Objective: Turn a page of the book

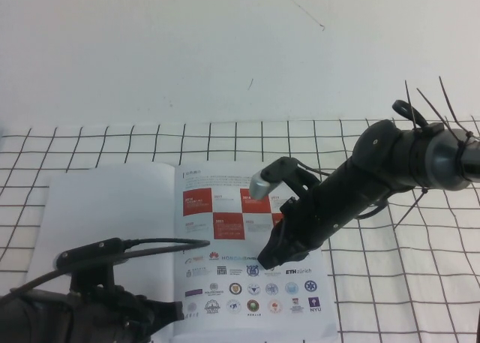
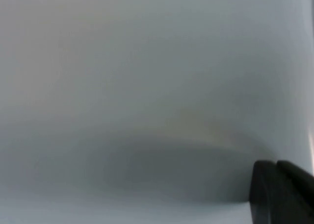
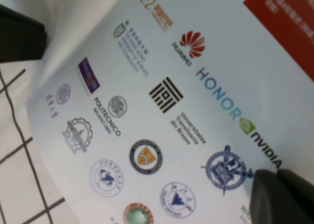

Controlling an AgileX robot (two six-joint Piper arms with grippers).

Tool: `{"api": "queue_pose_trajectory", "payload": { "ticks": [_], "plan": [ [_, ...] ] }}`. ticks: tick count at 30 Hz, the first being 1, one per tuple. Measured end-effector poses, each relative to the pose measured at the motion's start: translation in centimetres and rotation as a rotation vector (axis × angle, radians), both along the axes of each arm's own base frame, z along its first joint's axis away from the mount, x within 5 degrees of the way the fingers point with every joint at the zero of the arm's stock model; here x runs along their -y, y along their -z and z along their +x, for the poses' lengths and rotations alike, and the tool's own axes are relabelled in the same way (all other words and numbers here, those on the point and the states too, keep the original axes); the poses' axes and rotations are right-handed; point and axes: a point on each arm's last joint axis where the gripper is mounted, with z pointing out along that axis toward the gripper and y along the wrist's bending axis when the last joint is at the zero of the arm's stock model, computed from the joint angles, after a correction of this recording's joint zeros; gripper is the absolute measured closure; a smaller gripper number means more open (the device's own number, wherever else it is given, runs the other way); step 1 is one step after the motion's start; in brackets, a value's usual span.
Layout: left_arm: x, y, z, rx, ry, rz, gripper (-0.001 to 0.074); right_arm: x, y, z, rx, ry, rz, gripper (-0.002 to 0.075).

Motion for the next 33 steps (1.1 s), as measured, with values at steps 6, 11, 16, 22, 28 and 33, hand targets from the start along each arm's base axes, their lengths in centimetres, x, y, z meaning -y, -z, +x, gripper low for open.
{"api": "queue_pose_trajectory", "payload": {
  "ticks": [6, 11, 16, 22, 28, 33],
  "plan": [
    [0.3, 0.8, 0.2, -0.032, 0.026, -0.001, 0.0737, 0.0, -0.1, 0.0, 0.0, -0.004, -0.005, 0.0725],
    [0.3, -0.1, 0.2, 0.007, 0.047, -0.015, 0.0737, 0.3, -3.1, -0.1, 0.091, -0.01, -0.001, 0.0725],
    [0.2, -2.3, -0.2, 0.09, 0.067, -0.066, 0.0737, 1.3, -9.9, -1.1, 0.257, -0.015, 0.016, 0.0725],
    [-0.3, -7.1, -1.3, 0.298, 0.1, -0.138, 0.0737, 3.8, -17.4, -3.7, 0.441, 0.013, -0.059, 0.0725],
    [-1.4, -11.7, -3.2, 0.524, 0.132, -0.192, 0.0737, 7.2, -22.6, -7.2, 0.551, 0.072, -0.203, 0.0725],
    [-2.2, -16.4, -4.8, 0.776, 0.211, -0.178, 0.0737, 10.1, -25.9, -10.0, 0.617, 0.181, -0.317, 0.0726]
  ]
}}
